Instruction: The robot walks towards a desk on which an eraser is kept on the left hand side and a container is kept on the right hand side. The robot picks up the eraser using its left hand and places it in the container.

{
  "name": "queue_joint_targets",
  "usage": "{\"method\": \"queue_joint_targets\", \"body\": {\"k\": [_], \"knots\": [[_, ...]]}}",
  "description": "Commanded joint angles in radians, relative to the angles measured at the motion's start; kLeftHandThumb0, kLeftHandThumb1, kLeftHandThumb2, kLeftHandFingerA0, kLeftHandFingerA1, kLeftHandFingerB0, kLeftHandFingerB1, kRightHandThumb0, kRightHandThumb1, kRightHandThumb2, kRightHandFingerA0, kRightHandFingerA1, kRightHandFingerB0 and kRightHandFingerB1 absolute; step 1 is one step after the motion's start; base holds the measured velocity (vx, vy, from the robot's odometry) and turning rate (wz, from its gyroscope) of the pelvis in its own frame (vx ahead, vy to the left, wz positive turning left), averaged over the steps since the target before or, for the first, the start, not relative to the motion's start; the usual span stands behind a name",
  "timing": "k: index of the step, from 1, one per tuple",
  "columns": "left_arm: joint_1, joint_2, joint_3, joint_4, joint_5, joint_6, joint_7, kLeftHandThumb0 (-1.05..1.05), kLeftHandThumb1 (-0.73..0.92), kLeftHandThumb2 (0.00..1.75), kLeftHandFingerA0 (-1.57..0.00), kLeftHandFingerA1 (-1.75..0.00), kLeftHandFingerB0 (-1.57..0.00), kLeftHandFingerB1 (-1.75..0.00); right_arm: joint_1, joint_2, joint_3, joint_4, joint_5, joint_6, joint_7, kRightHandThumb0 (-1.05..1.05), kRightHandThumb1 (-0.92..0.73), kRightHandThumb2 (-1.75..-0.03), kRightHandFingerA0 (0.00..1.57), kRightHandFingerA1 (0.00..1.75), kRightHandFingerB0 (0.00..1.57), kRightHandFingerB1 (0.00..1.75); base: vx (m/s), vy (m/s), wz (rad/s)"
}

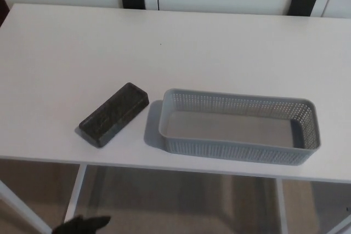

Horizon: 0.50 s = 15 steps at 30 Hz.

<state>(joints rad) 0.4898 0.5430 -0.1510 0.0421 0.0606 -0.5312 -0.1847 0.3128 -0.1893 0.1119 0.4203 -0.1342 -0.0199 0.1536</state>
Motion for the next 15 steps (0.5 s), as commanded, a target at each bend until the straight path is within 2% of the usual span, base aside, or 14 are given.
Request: {"method": "queue_joint_targets", "body": {"k": [1, 2, 3, 4, 5, 6, 7, 8, 9, 10, 11, 12, 14, 15], "knots": [[-0.193, 0.635, 0.105, -0.905, -0.989, 0.230, -0.665, -0.93, 0.71, 0.63, -0.31, -0.31, -0.27, -0.29, 0.000, -0.014, -0.021, -0.020, 0.006, 0.030, -0.008, -0.15, -0.47, -0.91, 0.39, 0.61, 0.24, 0.54, 0.00, 0.000, 0.00], [-0.264, 0.644, 0.174, -0.897, -1.208, 0.354, -0.713, -0.84, 0.48, 0.97, -0.37, -0.49, -0.20, -0.40, 0.013, -0.012, -0.028, -0.022, 0.015, 0.029, -0.007, -0.15, -0.47, -0.91, 0.39, 0.61, 0.25, 0.54, 0.00, 0.000, 0.00], [-0.295, 0.646, 0.197, -0.890, -1.290, 0.405, -0.728, -0.84, 0.48, 0.97, -0.37, -0.49, -0.20, -0.40, 0.008, -0.011, -0.032, -0.019, 0.019, 0.030, -0.007, -0.15, -0.47, -0.91, 0.39, 0.61, 0.25, 0.54, 0.00, 0.000, 0.00], [-0.326, 0.624, 0.208, -0.866, -1.330, 0.427, -0.756, -0.95, 0.67, 0.62, -0.39, -0.33, -0.33, -0.32, 0.003, -0.013, -0.030, -0.018, 0.015, 0.033, -0.008, -0.17, -0.47, -0.90, 0.39, 0.61, 0.25, 0.53, 0.00, 0.000, 0.00], [-0.327, 0.566, 0.219, -0.852, -1.375, 0.417, -0.740, -1.02, 0.72, 0.63, -0.43, -0.34, -0.34, -0.32, 0.005, -0.016, -0.026, -0.021, 0.007, 0.034, -0.010, -0.18, -0.47, -0.90, 0.40, 0.62, 0.25, 0.53, 0.00, 0.000, 0.00], [-0.328, 0.493, 0.207, -0.854, -1.400, 0.380, -0.691, -1.03, 0.76, 0.64, -0.41, -0.34, -0.32, -0.32, 0.007, -0.015, -0.024, -0.022, 0.004, 0.036, -0.014, -0.20, -0.67, -0.59, 0.48, 0.51, 0.36, 0.42, 0.00, 0.000, 0.00], [-0.359, 0.390, 0.165, -0.858, -1.433, 0.351, -0.630, -1.00, 0.75, 0.64, -0.29, -0.33, -0.25, -0.31, 0.010, -0.014, -0.023, -0.025, 0.005, 0.036, -0.012, -0.20, -0.67, -0.59, 0.48, 0.51, 0.36, 0.42, 0.00, 0.000, 0.00], [-0.366, 0.336, 0.138, -0.869, -1.422, 0.312, -0.554, -0.96, 0.79, 0.65, -0.32, -0.33, -0.27, -0.31, 0.011, -0.015, -0.024, -0.027, 0.009, 0.033, -0.006, -0.18, -0.48, -0.91, 0.39, 0.61, 0.24, 0.53, 0.00, 0.000, 0.00], [-0.353, 0.316, 0.129, -0.889, -1.381, 0.261, -0.433, -0.91, 0.82, 0.66, -0.37, -0.33, -0.26, -0.30, 0.013, -0.016, -0.026, -0.026, 0.016, 0.027, 0.001, -0.18, -0.47, -0.91, 0.39, 0.61, 0.24, 0.53, 0.00, 0.000, 0.00], [-0.338, 0.361, 0.163, -0.898, -1.412, 0.299, -0.338, -0.84, 0.66, 0.61, -0.50, -0.37, -0.31, -0.31, 0.012, -0.015, -0.028, -0.026, 0.021, 0.025, 0.004, -0.18, -0.47, -0.91, 0.38, 0.61, 0.24, 0.53, 0.00, 0.000, 0.00], [-0.352, 0.405, 0.195, -0.883, -1.455, 0.372, -0.254, -0.71, 0.46, 0.81, -0.35, -0.46, -0.16, -0.39, 0.009, -0.013, -0.030, -0.023, 0.023, 0.030, 0.004, -0.17, -0.46, -0.91, 0.38, 0.61, 0.24, 0.54, 0.00, 0.000, 0.00], [-0.391, 0.437, 0.218, -0.852, -1.402, 0.423, -0.147, -0.63, 0.45, 0.77, -0.26, -0.43, -0.15, -0.39, 0.004, -0.010, -0.030, -0.016, 0.022, 0.032, 0.000, -0.16, -0.46, -0.90, 0.39, 0.62, 0.25, 0.54, 0.00, 0.000, 0.00], [-0.430, 0.433, 0.301, -0.837, -0.901, 0.496, 0.078, -0.61, 0.46, 0.73, -0.19, -0.41, -0.10, -0.36, -0.005, -0.010, -0.033, -0.014, 0.024, 0.036, 0.001, -0.17, -0.46, -0.91, 0.39, 0.62, 0.24, 0.54, 0.00, 0.000, 0.00], [-0.485, 0.343, 0.279, -0.845, -0.696, 0.590, 0.124, -0.27, 0.41, 0.91, -0.01, -0.49, 0.00, -0.48, -0.015, -0.016, -0.037, -0.017, 0.025, 0.040, 0.003, -0.18, -0.46, -0.90, 0.38, 0.62, 0.23, 0.53, 0.00, 0.000, 0.00]]}}
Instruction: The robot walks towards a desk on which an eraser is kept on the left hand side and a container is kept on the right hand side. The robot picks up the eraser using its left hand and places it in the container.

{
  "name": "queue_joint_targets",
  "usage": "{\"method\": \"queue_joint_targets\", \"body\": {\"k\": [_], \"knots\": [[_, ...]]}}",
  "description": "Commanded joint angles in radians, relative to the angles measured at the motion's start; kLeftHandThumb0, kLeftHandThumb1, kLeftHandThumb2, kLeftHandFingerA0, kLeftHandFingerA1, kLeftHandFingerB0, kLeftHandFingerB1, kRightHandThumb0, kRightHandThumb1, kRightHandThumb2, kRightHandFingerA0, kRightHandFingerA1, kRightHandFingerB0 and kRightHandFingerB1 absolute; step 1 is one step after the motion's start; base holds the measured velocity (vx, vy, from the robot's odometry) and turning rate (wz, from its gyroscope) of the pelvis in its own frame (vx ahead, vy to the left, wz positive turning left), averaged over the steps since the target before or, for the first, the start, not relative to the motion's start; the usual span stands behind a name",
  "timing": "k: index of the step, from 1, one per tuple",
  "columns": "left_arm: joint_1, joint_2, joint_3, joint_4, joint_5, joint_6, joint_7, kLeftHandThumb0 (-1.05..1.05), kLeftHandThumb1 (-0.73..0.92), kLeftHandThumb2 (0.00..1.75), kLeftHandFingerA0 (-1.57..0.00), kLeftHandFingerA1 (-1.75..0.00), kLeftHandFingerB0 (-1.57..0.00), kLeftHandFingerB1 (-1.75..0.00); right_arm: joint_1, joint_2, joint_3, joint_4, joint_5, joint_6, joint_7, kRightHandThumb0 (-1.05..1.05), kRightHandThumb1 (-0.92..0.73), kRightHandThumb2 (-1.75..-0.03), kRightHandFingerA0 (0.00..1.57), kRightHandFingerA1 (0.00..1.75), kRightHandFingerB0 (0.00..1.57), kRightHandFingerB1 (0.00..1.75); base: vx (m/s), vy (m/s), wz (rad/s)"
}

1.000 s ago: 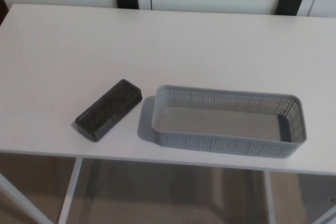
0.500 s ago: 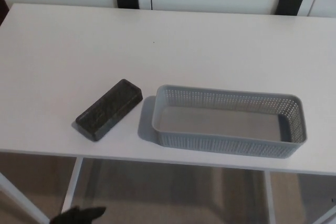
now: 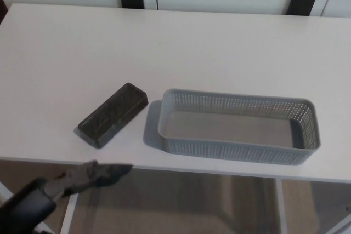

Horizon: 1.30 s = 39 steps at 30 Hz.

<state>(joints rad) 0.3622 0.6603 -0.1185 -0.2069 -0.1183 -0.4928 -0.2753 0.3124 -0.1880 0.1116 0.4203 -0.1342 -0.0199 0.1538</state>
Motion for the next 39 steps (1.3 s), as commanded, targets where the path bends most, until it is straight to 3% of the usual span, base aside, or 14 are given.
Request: {"method": "queue_joint_targets", "body": {"k": [1, 2, 3, 4, 6, 9, 14, 24, 34, 35, 39], "knots": [[-0.400, 0.079, 0.208, -0.593, -0.214, 0.626, 0.229, -0.27, 0.40, 0.91, -0.01, -0.49, 0.00, -0.48, -0.016, -0.020, -0.035, -0.016, 0.024, 0.036, 0.007, -0.19, -0.46, -0.90, 0.38, 0.61, 0.23, 0.53, 0.00, 0.000, 0.00], [-0.426, 0.022, 0.182, -0.574, -0.090, 0.656, 0.219, -0.42, 0.50, 0.57, -0.09, -0.27, -0.11, -0.24, -0.017, -0.020, -0.033, -0.018, 0.022, 0.039, 0.008, -0.20, -0.46, -0.90, 0.37, 0.61, 0.23, 0.53, 0.00, 0.000, 0.00], [-0.468, -0.026, 0.149, -0.519, 0.046, 0.672, 0.198, -0.52, 0.35, 0.72, 0.00, -0.17, -0.02, -0.20, -0.015, -0.021, -0.030, -0.024, 0.019, 0.040, 0.009, -0.20, -0.47, -0.91, 0.37, 0.61, 0.23, 0.53, 0.00, 0.000, 0.00], [-0.523, -0.065, 0.110, -0.435, 0.159, 0.683, 0.182, -0.59, 0.36, 0.69, 0.00, -0.05, -0.04, -0.11, -0.012, -0.022, -0.025, -0.029, 0.010, 0.038, 0.004, -0.20, -0.47, -0.90, 0.39, 0.61, 0.23, 0.53, 0.00, 0.000, 0.00], [-0.587, -0.091, 0.073, -0.347, 0.233, 0.729, 0.172, -0.61, 0.38, 0.71, 0.00, -0.10, -0.03, -0.12, -0.013, -0.021, -0.028, -0.028, 0.013, 0.036, 0.000, -0.18, -0.48, -0.91, 0.42, 0.62, 0.23, 0.52, 0.00, 0.000, 0.00], [-0.682, -0.127, 0.012, -0.153, 0.367, 0.775, 0.178, -0.70, 0.43, 0.73, 0.00, 0.00, -0.10, -0.12, -0.016, -0.019, -0.031, -0.039, 0.012, 0.052, -0.004, -0.18, -0.48, -0.91, 0.42, 0.62, 0.23, 0.52, 0.00, 0.000, 0.00], [-0.799, -0.169, -0.062, 0.112, 0.502, 0.793, 0.223, -0.68, 0.43, 0.75, 0.00, 0.00, -0.08, -0.13, -0.027, -0.022, -0.028, -0.037, 0.005, 0.047, -0.007, -0.18, -0.47, -0.91, 0.37, 0.60, 0.22, 0.52, 0.00, 0.000, 0.00], [-0.852, -0.220, -0.135, 0.350, 0.567, 0.853, 0.274, -0.75, 0.45, 0.78, 0.00, 0.00, 0.00, -0.01, -0.028, -0.024, -0.023, -0.040, -0.001, 0.044, -0.007, -0.19, -0.46, -0.90, 0.36, 0.60, 0.23, 0.53, 0.00, 0.000, 0.00], [-0.786, -0.317, -0.157, 0.394, 0.563, 0.942, 0.307, -0.77, 0.47, 0.80, 0.00, 0.00, 0.00, 0.00, -0.024, -0.025, -0.010, -0.034, -0.017, 0.040, -0.011, -0.19, -0.46, -0.89, 0.38, 0.60, 0.24, 0.53, 0.00, 0.000, 0.00], [-0.787, -0.331, -0.159, 0.407, 0.563, 0.952, 0.314, -0.76, 0.46, 0.79, 0.00, 0.00, 0.00, 0.00, -0.025, -0.027, -0.008, -0.036, -0.022, 0.042, -0.011, -0.21, -0.65, -0.58, 0.46, 0.49, 0.35, 0.40, 0.00, 0.000, 0.00], [-0.790, -0.380, -0.140, 0.447, 0.538, 0.961, 0.339, -0.68, 0.42, 0.74, 0.00, 0.00, 0.00, -0.02, -0.028, -0.035, -0.003, -0.031, -0.036, 0.023, -0.015, -0.22, -0.65, -0.58, 0.46, 0.49, 0.36, 0.41, 0.00, 0.000, 0.00]]}}
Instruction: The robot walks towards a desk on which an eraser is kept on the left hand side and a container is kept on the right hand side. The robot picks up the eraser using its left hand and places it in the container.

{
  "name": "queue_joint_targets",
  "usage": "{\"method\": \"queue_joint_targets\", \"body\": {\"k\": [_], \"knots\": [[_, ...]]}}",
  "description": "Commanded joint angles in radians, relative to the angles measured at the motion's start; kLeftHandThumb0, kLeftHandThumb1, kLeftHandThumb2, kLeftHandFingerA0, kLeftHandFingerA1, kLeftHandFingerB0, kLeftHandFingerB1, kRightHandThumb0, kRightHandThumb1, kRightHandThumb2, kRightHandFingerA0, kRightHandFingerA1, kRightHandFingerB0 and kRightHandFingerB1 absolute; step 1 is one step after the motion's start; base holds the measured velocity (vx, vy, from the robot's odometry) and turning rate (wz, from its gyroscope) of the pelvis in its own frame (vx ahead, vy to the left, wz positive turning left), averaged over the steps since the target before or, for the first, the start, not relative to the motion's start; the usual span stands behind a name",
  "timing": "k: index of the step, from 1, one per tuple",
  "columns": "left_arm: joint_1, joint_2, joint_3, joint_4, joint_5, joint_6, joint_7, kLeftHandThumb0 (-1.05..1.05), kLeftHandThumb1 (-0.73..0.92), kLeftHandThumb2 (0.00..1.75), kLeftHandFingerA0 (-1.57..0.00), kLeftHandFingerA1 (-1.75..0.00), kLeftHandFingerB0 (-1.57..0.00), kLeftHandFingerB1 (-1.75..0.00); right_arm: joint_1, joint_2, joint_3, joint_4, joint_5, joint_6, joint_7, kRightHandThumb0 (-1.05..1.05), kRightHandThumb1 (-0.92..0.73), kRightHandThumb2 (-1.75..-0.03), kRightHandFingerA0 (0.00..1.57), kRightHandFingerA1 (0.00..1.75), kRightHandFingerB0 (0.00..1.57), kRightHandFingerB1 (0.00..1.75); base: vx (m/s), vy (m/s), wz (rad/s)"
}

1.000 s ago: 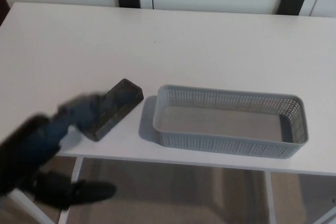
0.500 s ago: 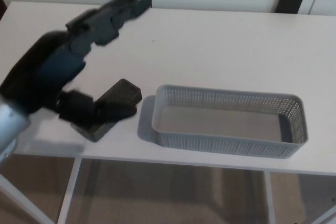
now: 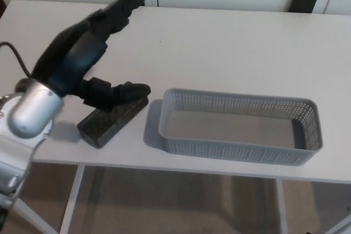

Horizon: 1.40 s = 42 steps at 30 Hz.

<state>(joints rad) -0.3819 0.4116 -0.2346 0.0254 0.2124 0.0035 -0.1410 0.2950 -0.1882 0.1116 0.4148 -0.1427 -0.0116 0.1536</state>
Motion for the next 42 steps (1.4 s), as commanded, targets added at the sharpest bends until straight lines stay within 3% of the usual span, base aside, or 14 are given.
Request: {"method": "queue_joint_targets", "body": {"k": [1, 7, 8, 10, 11, 15, 16, 17, 18, 42], "knots": [[-0.047, -0.140, -0.018, 0.222, 0.204, 0.465, 0.209, -0.64, 0.40, 0.72, 0.00, 0.00, 0.00, -0.02, -0.009, -0.035, -0.003, -0.027, -0.029, 0.014, -0.015, -0.22, -0.64, -0.58, 0.46, 0.49, 0.36, 0.41, 0.00, 0.000, 0.00], [-0.045, -0.176, 0.005, 0.234, 0.193, 0.482, 0.211, -0.57, 0.37, 0.69, 0.00, 0.00, 0.00, -0.03, -0.006, -0.042, 0.001, -0.030, -0.042, 0.017, -0.013, -0.22, -0.64, -0.58, 0.46, 0.49, 0.36, 0.41, 0.00, 0.000, 0.00], [-0.042, -0.179, 0.006, 0.226, 0.199, 0.493, 0.204, -0.58, 0.37, 0.69, 0.00, 0.00, 0.00, -0.02, -0.006, -0.043, 0.002, -0.024, -0.041, 0.006, -0.010, -0.18, -0.45, -0.89, 0.39, 0.61, 0.25, 0.53, 0.00, 0.000, 0.00], [-0.042, -0.182, 0.008, 0.224, 0.204, 0.499, 0.203, -0.58, 0.37, 0.69, 0.00, 0.00, 0.00, -0.02, -0.004, -0.042, 0.001, -0.022, -0.039, 0.004, -0.009, -0.18, -0.45, -0.89, 0.39, 0.61, 0.25, 0.53, 0.00, 0.000, 0.00], [-0.045, -0.184, 0.011, 0.228, 0.207, 0.502, 0.203, -0.58, 0.37, 0.69, 0.00, 0.00, 0.00, -0.03, -0.004, -0.042, 0.001, -0.026, -0.040, 0.008, -0.011, -0.21, -0.65, -0.58, 0.47, 0.49, 0.36, 0.41, 0.00, 0.000, 0.00], [-0.047, -0.188, 0.024, 0.238, 0.204, 0.499, 0.200, -0.57, 0.37, 0.69, 0.00, -0.01, 0.00, -0.04, 0.000, -0.046, 0.003, -0.030, -0.045, 0.010, -0.009, -0.21, -0.64, -0.58, 0.46, 0.49, 0.36, 0.41, 0.00, 0.000, 0.00], [-0.047, -0.177, 0.021, 0.247, 0.212, 0.498, 0.196, -0.58, 0.37, 0.69, 0.00, -0.01, 0.00, -0.03, -0.004, -0.047, 0.001, -0.017, -0.040, -0.001, -0.005, -0.18, -0.45, -0.89, 0.38, 0.60, 0.25, 0.53, 0.00, 0.000, 0.00], [-0.047, -0.178, 0.020, 0.248, 0.214, 0.500, 0.196, -0.58, 0.37, 0.69, 0.00, -0.01, 0.00, -0.03, -0.004, -0.047, 0.001, -0.015, -0.039, -0.002, -0.005, -0.18, -0.45, -0.89, 0.38, 0.60, 0.25, 0.53, 0.00, 0.000, 0.00], [-0.047, -0.177, 0.020, 0.248, 0.215, 0.503, 0.196, -0.58, 0.37, 0.69, 0.00, -0.01, 0.00, -0.04, -0.004, -0.047, 0.001, -0.017, -0.039, -0.001, -0.004, -0.20, -0.64, -0.58, 0.46, 0.49, 0.36, 0.41, 0.00, 0.000, 0.00], [-0.029, -0.175, -0.064, 0.365, 0.277, 0.544, 0.185, -0.61, 0.39, 0.69, 0.00, 0.00, 0.00, -0.03, -0.014, -0.066, 0.027, -0.039, -0.049, 0.027, 0.003, -0.23, -0.64, -0.58, 0.48, 0.50, 0.38, 0.42, 0.00, 0.000, 0.00]]}}
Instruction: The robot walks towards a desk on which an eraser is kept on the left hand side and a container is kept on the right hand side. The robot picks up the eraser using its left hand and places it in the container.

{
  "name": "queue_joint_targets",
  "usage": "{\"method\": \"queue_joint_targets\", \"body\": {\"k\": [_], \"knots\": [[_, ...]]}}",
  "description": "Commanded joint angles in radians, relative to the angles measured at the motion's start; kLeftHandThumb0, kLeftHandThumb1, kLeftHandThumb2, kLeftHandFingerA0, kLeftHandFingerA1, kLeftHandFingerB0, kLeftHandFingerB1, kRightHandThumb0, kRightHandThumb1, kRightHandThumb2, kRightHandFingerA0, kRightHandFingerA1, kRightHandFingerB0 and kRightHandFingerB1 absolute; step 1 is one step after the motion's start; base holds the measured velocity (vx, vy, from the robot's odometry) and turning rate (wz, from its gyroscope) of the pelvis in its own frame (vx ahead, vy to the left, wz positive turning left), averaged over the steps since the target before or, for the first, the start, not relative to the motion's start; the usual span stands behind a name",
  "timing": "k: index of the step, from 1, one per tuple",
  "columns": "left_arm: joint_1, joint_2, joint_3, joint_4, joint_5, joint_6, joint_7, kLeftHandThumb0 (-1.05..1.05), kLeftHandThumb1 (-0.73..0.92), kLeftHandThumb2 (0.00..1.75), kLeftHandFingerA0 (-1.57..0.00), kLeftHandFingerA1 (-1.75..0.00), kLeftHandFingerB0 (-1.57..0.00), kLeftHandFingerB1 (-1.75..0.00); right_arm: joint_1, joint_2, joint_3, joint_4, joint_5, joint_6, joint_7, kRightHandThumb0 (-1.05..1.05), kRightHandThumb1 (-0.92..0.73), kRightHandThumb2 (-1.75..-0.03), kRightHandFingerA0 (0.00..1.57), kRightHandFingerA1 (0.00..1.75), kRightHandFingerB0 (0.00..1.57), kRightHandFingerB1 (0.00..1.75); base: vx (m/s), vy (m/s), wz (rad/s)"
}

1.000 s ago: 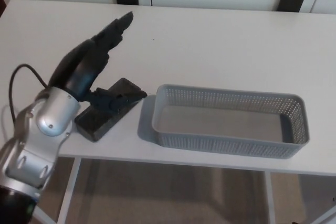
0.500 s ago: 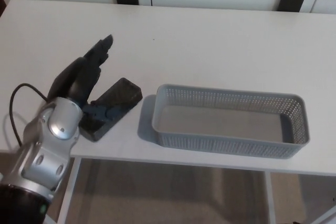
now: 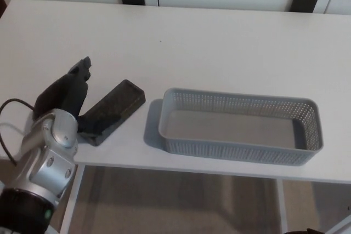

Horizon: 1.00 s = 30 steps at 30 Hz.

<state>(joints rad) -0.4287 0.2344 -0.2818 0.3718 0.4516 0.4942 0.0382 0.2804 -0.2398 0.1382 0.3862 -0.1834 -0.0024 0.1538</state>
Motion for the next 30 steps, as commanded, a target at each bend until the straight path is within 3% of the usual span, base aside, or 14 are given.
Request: {"method": "queue_joint_targets", "body": {"k": [1, 11, 22, 24, 25, 26, 27, 28, 29, 30], "knots": [[0.024, -0.003, -0.023, 0.013, 0.040, 0.057, 0.006, -0.62, 0.39, 0.70, 0.00, 0.00, -0.01, -0.04, -0.003, -0.015, 0.002, -0.005, -0.010, 0.018, 0.003, -0.22, -0.64, -0.58, 0.48, 0.50, 0.37, 0.42, 0.00, 0.000, 0.00], [0.035, -0.042, -0.077, -0.003, 0.057, 0.074, -0.002, -0.59, 0.37, 0.69, 0.00, -0.02, -0.06, -0.14, -0.014, -0.027, 0.011, -0.031, -0.017, 0.055, 0.024, -0.21, -0.64, -0.58, 0.47, 0.49, 0.37, 0.41, 0.00, 0.000, 0.00], [0.042, -0.070, -0.070, 0.003, 0.044, 0.075, -0.019, -0.52, 0.35, 0.72, 0.00, -0.15, -0.05, -0.23, -0.030, -0.046, 0.029, -0.028, -0.028, 0.055, 0.036, -0.23, -0.65, -0.59, 0.48, 0.49, 0.36, 0.41, 0.00, 0.000, 0.00], [0.048, -0.066, -0.070, 0.004, 0.046, 0.063, -0.016, -0.57, 0.37, 0.69, -0.07, -0.29, -0.10, -0.25, -0.034, -0.049, 0.034, -0.026, -0.027, 0.062, 0.040, -0.24, -0.65, -0.59, 0.49, 0.49, 0.36, 0.40, 0.00, 0.000, 0.00], [0.046, -0.063, -0.075, 0.011, 0.052, 0.065, -0.019, -0.57, 0.42, 0.69, -0.20, -0.40, -0.17, -0.36, -0.036, -0.052, 0.038, -0.025, -0.030, 0.067, 0.043, -0.24, -0.65, -0.59, 0.48, 0.48, 0.36, 0.40, 0.00, 0.000, 0.00], [0.046, -0.056, -0.077, 0.022, 0.051, 0.049, -0.022, -0.51, 0.44, 0.78, -0.46, -0.69, -0.36, -0.46, -0.038, -0.054, 0.041, -0.022, -0.032, 0.068, 0.044, -0.24, -0.65, -0.59, 0.49, 0.48, 0.37, 0.40, 0.00, 0.000, 0.00], [0.055, -0.050, -0.067, 0.025, 0.040, 0.017, -0.017, -0.44, 0.57, 0.57, -0.57, -1.23, -0.56, -0.74, -0.039, -0.056, 0.044, -0.022, -0.032, 0.068, 0.045, -0.24, -0.65, -0.58, 0.49, 0.49, 0.37, 0.40, 0.00, 0.000, 0.00], [0.060, -0.048, -0.061, 0.023, 0.034, 0.005, -0.017, -0.44, 0.57, 0.57, -0.57, -1.23, -0.56, -0.74, -0.039, -0.057, 0.045, -0.024, -0.032, 0.069, 0.045, -0.24, -0.65, -0.58, 0.49, 0.49, 0.37, 0.40, 0.00, 0.000, 0.00], [0.087, -0.040, -0.043, 0.012, 0.018, -0.059, 0.005, -0.39, 0.44, 0.78, -1.11, -1.42, -0.80, -1.25, -0.040, -0.061, 0.048, -0.022, -0.032, 0.064, 0.050, -0.24, -0.65, -0.59, 0.50, 0.49, 0.37, 0.41, 0.00, 0.000, 0.00], [0.087, -0.020, -0.065, 0.018, 0.038, -0.074, -0.011, -0.23, 0.63, 0.56, -0.81, -1.75, -0.58, -1.71, -0.041, -0.061, 0.047, -0.020, -0.027, 0.063, 0.055, -0.23, -0.65, -0.59, 0.50, 0.49, 0.37, 0.41, 0.00, 0.000, 0.00]]}}
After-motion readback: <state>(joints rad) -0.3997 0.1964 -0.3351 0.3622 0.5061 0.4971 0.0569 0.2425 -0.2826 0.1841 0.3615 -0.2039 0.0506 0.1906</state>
